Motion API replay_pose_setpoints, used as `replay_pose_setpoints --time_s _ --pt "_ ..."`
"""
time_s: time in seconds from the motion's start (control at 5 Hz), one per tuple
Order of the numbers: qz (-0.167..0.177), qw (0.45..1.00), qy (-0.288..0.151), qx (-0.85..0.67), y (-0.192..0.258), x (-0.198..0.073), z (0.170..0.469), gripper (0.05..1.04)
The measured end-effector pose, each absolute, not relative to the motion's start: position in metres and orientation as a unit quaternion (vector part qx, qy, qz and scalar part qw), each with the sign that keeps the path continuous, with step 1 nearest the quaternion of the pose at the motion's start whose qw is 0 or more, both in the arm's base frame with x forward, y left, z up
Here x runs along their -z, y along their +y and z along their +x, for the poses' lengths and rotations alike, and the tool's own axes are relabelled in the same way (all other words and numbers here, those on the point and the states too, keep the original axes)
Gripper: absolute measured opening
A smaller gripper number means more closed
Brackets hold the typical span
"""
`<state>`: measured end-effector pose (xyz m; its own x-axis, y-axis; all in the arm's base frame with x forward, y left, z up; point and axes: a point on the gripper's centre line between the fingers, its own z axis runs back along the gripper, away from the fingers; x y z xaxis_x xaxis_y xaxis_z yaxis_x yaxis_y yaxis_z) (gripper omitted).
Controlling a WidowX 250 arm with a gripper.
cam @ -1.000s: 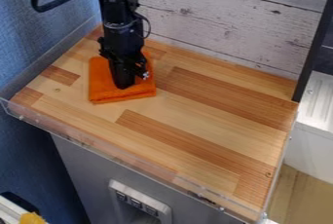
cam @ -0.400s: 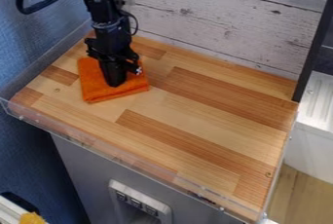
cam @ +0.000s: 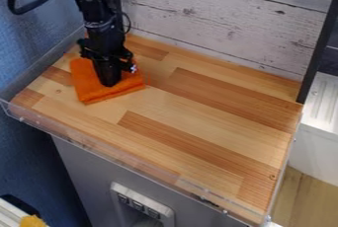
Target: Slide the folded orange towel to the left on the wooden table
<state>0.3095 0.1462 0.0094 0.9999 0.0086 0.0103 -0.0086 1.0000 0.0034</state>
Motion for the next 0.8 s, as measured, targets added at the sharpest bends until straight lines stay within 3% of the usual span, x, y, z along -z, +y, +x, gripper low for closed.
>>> replay_pose_setpoints --time_s 0.2,0.4,0.6,0.8 --pt "-0.001 1.0 0.002 -0.01 0.145 -0.01 0.307 0.084" --pt "-0.009 0.999 0.025 -0.018 0.147 -0.012 0.3 0.24" --pt "-0.013 0.999 0.043 -0.028 0.133 -0.017 0.299 0.491" --pt "-0.006 0.999 0.03 -0.024 0.101 -0.036 0.312 0.79"
